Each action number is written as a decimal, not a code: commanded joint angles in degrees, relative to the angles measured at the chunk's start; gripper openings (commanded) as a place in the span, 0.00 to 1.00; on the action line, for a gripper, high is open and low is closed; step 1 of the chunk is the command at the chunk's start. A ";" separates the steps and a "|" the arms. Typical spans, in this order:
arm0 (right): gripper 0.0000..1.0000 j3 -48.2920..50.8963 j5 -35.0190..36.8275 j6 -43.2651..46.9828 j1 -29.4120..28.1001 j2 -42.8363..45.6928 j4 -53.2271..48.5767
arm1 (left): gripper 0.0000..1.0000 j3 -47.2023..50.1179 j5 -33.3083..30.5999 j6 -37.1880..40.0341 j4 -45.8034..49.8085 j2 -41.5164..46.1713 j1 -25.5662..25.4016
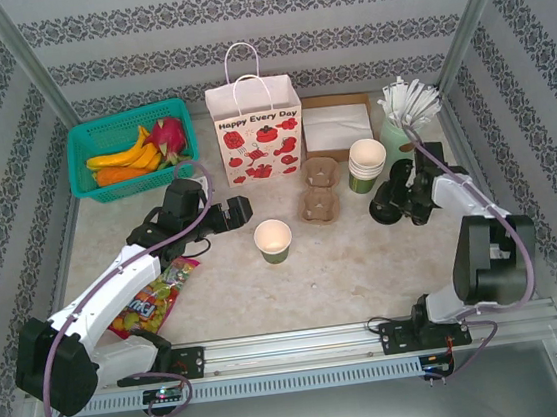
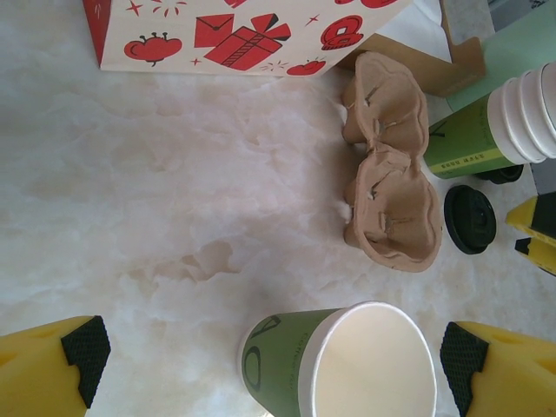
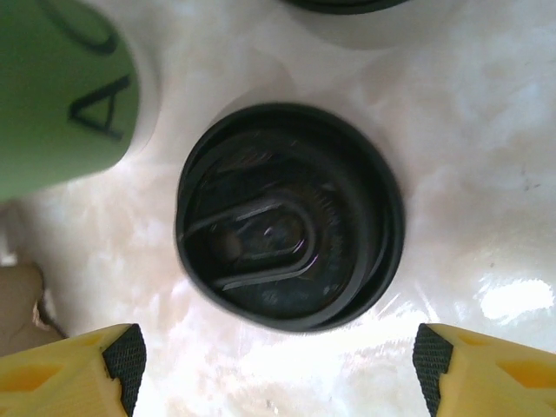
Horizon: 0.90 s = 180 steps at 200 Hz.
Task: Pack the takeout coffee
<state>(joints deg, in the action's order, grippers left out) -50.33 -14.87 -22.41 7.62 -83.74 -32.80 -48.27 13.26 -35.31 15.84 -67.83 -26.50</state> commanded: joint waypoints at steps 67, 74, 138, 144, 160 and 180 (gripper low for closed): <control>0.71 0.64 17.26 13.60 -14.34 -1.07 3.16 | 1.00 1.67 -1.73 0.42 -1.42 0.06 0.57; 0.68 0.35 18.08 14.08 -14.90 -1.82 3.31 | 1.00 1.86 -1.90 0.45 -1.42 0.26 0.49; 0.55 -2.06 24.69 16.70 -19.00 -7.83 4.13 | 1.00 2.25 -3.05 0.68 -0.63 1.05 0.56; 0.55 -2.07 24.81 16.70 -19.12 -7.97 4.36 | 1.00 2.26 -3.21 0.68 -0.54 1.12 0.50; 0.54 -1.81 24.85 16.27 -19.13 -7.78 5.31 | 1.00 2.42 -3.30 0.60 -0.63 1.16 0.56; 0.54 -1.44 24.60 16.24 -19.08 -6.86 6.18 | 1.00 2.48 -3.33 0.59 -0.67 1.12 0.51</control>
<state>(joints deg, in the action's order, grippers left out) -51.22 7.66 -7.07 -11.14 -90.91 -28.23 -46.50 11.16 -35.31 15.64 -67.79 -26.50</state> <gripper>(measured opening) 0.540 0.996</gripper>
